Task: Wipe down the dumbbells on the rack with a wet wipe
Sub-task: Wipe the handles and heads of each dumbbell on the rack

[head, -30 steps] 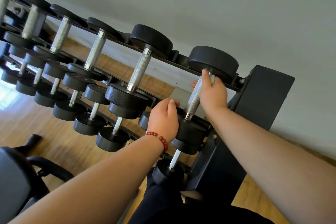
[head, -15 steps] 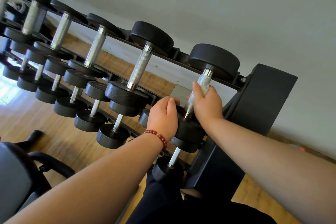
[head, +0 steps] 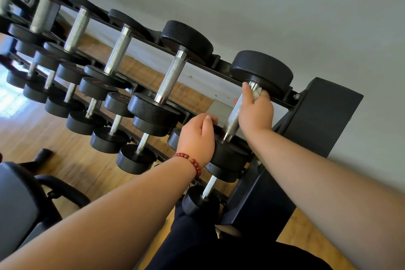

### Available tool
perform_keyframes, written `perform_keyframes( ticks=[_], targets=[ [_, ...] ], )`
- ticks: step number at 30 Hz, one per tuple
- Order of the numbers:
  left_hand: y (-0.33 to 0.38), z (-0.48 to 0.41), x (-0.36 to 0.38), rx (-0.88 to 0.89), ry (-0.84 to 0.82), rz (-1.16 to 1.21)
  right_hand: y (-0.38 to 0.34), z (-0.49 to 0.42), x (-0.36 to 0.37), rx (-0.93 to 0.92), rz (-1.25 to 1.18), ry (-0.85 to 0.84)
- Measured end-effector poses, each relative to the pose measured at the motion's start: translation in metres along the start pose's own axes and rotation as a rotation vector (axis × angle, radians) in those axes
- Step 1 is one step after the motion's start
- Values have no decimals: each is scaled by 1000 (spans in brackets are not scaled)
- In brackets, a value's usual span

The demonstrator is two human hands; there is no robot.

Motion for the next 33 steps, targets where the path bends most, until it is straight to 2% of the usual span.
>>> perform_keyframes(
  ticks=[5, 9, 14, 18, 20, 24, 29, 33],
  targets=[
    [1, 0, 0, 3, -2, 0, 5, 21, 4, -58, 129, -80],
    [1, 1, -1, -12, 7, 13, -7, 9, -2, -17, 49, 11],
    [0, 1, -1, -5, 4, 4, -2, 22, 1, -67, 99, -44],
    [0, 1, -1, -11, -3, 3, -12, 9, -7, -22, 60, 52],
    [2, 1, 0, -2, -11, 1, -8, 18, -2, -38, 101, 10],
    [1, 1, 0, 3, -14, 1, 11, 31, 8, -47, 230, -181],
    [2, 0, -1, 6, 3, 15, 14, 26, 12, 26, 207, -210],
    [2, 1, -2, 8, 7, 15, 32, 43, 19, 26, 451, -384]
  ],
)
Point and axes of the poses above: each hand's wrist, its own z-axis away from the middle knuckle, its own x-axis out of the palm, y = z × x, the point moved 10 cm from there along -z, towards the middle knuckle, and after that the axes turned 10 degrees about x, right-handed, at the moved point
